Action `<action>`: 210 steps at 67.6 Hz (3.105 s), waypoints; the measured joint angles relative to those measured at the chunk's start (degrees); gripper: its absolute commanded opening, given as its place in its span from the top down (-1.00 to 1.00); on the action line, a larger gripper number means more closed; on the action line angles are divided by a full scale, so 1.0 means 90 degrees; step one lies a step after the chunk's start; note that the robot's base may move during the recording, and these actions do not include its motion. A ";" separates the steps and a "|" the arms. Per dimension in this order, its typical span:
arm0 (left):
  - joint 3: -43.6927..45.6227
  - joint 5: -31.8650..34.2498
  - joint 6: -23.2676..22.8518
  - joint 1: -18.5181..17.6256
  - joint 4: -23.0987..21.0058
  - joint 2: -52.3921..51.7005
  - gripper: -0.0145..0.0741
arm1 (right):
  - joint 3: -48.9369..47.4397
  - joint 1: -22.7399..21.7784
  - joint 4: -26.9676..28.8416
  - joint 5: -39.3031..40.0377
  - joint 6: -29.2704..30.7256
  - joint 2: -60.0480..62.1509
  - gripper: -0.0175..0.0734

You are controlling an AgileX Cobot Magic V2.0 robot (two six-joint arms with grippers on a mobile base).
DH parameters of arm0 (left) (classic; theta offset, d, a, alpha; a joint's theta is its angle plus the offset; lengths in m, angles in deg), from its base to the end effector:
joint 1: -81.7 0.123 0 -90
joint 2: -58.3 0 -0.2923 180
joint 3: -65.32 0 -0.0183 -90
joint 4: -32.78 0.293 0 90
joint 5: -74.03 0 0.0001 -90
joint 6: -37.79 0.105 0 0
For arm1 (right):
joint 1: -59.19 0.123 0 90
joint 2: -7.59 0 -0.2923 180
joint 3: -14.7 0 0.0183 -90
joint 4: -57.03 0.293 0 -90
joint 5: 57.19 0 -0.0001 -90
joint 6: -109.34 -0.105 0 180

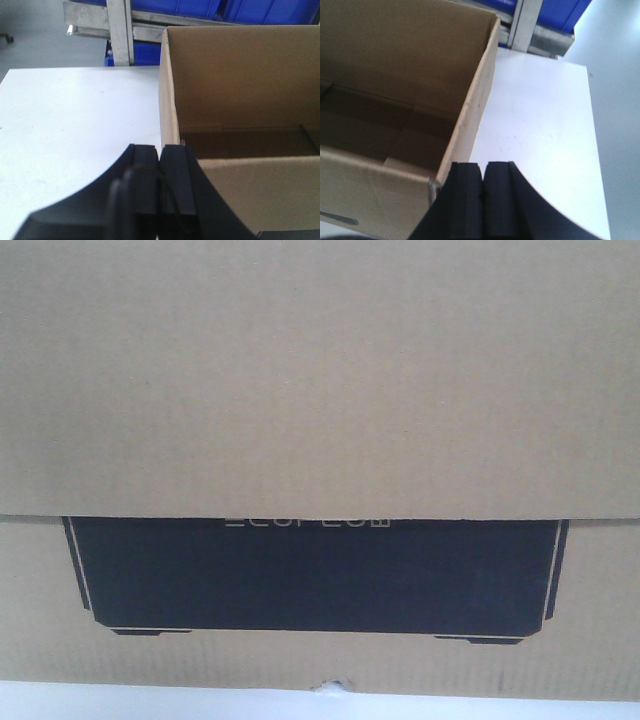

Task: Grab box from left shelf to table start

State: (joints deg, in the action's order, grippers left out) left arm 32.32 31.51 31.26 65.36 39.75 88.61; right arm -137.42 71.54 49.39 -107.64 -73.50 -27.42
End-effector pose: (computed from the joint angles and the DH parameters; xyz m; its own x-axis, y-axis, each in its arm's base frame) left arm 0.1003 -0.0204 0.3902 -0.2632 0.0521 -0.9633 0.1983 0.9801 -0.0011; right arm 0.1089 0.0128 0.3995 -0.3785 -0.1192 -0.9179 -0.1342 0.9883 -0.0730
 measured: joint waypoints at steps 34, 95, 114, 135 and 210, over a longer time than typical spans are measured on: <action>-0.3041 0.3402 0.0000 0.0000 0.0000 -0.2144 0.88 | 0.3388 0.0000 -0.0091 0.2960 0.0000 0.2682 0.47; -0.5060 0.3878 0.0000 0.0844 -0.0609 -0.2585 0.88 | 0.3408 0.0000 -0.0113 0.3083 -0.0014 0.2682 0.47; -0.5128 0.3486 0.0000 0.0885 -0.0624 -0.2597 0.88 | 0.3418 0.0000 -0.0120 0.3083 -0.0014 0.2682 0.47; -0.5128 0.3486 0.0000 0.0885 -0.0624 -0.2597 0.88 | 0.3418 0.0000 -0.0120 0.3083 -0.0014 0.2682 0.47; -0.5128 0.3476 0.0000 0.0885 -0.0624 -0.2597 0.88 | 0.5691 -0.1659 0.0594 0.4727 -0.0027 0.3118 0.47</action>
State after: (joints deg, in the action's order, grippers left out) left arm -13.84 62.80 31.26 73.32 34.14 65.23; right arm -86.21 56.61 54.73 -65.09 -73.74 0.65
